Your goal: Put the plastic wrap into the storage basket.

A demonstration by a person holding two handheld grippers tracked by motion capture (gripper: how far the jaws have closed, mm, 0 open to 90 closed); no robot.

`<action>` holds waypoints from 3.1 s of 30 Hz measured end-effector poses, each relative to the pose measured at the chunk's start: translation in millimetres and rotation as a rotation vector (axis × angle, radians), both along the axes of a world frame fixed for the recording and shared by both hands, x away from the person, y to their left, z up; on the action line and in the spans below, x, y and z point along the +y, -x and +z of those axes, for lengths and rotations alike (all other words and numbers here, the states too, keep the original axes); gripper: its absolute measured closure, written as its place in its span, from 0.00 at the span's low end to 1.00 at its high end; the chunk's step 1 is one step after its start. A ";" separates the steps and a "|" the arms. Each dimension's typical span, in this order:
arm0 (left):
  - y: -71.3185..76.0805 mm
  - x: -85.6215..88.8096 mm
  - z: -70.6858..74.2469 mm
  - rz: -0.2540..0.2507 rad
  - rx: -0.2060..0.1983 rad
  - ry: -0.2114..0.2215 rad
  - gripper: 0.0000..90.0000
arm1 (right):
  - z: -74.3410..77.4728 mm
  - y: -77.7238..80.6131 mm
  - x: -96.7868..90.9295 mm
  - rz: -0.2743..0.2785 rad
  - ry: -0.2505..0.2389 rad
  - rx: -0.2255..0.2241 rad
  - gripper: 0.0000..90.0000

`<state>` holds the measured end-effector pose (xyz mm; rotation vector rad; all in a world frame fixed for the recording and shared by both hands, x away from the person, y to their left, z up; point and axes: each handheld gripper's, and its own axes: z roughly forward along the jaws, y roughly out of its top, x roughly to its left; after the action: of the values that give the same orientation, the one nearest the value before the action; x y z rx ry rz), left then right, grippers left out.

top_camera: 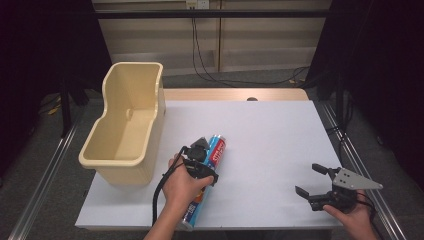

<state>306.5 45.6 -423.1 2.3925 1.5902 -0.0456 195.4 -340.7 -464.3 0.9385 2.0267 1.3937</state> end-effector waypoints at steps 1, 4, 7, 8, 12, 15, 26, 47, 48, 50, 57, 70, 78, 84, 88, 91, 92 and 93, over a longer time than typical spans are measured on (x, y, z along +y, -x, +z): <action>0.0 0.0 0.0 0.000 0.000 0.000 0.36 | 0.0 0.0 0.0 0.000 0.000 0.000 0.03; -2.4 -0.3 -9.1 -0.003 0.001 -0.002 0.35 | -0.1 0.1 0.2 0.001 0.005 -0.001 0.03; -5.2 -2.9 -16.0 -0.028 0.019 -0.035 0.35 | -0.7 -0.6 0.2 0.001 0.007 0.002 0.03; -5.7 -4.1 -15.8 -0.033 0.026 -0.046 0.35 | -0.8 -0.7 0.2 0.002 0.005 0.002 0.03; -10.6 -9.0 -19.0 -0.015 0.052 -0.077 0.34 | -1.2 -1.2 0.3 0.007 0.010 0.006 0.03; -11.4 -13.8 -25.0 0.017 0.046 -0.088 0.33 | -0.4 -0.6 0.3 0.006 0.007 0.000 0.03; -17.6 -13.8 -19.8 0.017 0.084 -0.118 0.36 | -1.2 -0.8 0.0 0.010 0.013 0.004 0.04; -35.5 32.1 78.7 0.069 0.054 -0.016 0.36 | -0.9 -1.5 0.2 0.013 0.011 -0.001 0.03; -36.8 36.7 86.0 0.073 0.046 -0.015 0.36 | -0.8 -1.4 0.2 0.010 0.008 -0.001 0.03; -37.5 39.7 90.1 0.076 0.042 -0.013 0.36 | -0.7 -1.4 0.1 0.010 0.005 -0.001 0.03; -41.9 62.8 122.8 0.092 0.016 -0.003 0.36 | -0.4 -1.6 0.0 0.006 -0.005 0.000 0.01; -44.5 114.2 160.3 0.147 -0.017 -0.001 0.36 | -0.2 -1.3 1.3 0.007 -0.013 -0.004 0.01; -47.8 146.0 163.2 0.193 -0.033 -0.012 0.36 | -0.9 -1.3 2.9 0.011 -0.011 0.001 0.00; -52.2 163.9 158.3 0.217 -0.022 -0.014 0.36 | -1.1 -1.1 2.5 0.007 -0.012 0.000 0.00; -55.4 173.7 152.7 0.238 -0.029 -0.027 0.36 | -1.6 -1.6 3.1 0.011 -0.011 0.002 0.00; -59.5 178.6 149.4 0.252 -0.028 -0.031 0.36 | -1.6 -1.6 3.3 0.013 -0.010 0.001 0.00; -61.5 180.4 147.6 0.254 -0.033 -0.039 0.36 | -1.6 -1.5 3.3 0.013 -0.010 0.000 0.00; -62.5 181.3 146.4 0.259 -0.029 -0.038 0.36 | -1.5 -1.4 3.1 0.013 -0.011 0.001 0.00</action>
<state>369.0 226.9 -276.8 2.1827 1.8883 0.0707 196.8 -337.7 -465.8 0.9331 2.0310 1.4128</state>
